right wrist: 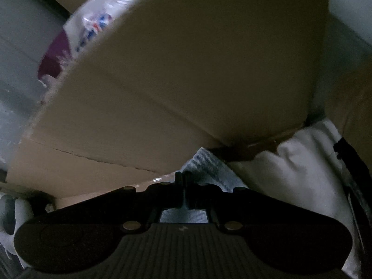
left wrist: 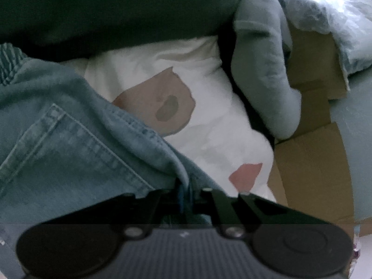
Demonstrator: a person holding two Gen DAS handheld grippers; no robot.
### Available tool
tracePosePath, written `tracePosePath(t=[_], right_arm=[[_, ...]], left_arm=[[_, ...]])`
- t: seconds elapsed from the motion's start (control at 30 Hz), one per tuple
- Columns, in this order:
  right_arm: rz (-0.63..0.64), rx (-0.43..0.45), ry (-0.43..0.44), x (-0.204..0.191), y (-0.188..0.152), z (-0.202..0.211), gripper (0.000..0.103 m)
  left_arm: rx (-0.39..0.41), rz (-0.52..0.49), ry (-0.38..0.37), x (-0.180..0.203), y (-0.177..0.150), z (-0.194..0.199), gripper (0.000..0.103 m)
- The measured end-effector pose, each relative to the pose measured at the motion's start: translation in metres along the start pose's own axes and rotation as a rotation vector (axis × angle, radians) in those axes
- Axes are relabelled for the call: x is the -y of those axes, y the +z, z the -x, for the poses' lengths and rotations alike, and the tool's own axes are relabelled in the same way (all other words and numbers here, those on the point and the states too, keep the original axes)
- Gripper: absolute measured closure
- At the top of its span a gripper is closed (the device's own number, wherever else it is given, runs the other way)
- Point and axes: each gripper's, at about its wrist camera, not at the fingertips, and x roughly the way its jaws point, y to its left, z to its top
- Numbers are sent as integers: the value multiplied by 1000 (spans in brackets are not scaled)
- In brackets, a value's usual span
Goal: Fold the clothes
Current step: 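Lift the held denim pants with both grippers and carry them into the cardboard box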
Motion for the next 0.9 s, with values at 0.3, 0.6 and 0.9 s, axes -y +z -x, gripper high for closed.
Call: tracePosePath(t=[0.3, 0.6, 0.9], right_arm=[[-54, 40, -9, -4, 4, -15, 103], [-124, 105, -6, -2, 15, -24, 103], [15, -20, 23, -19, 1, -22, 100]], left_arm=[[18, -9, 15, 11, 11, -11, 99], [28, -13, 33, 17, 20, -28, 99], [-100, -84, 36, 37, 23, -40, 79]])
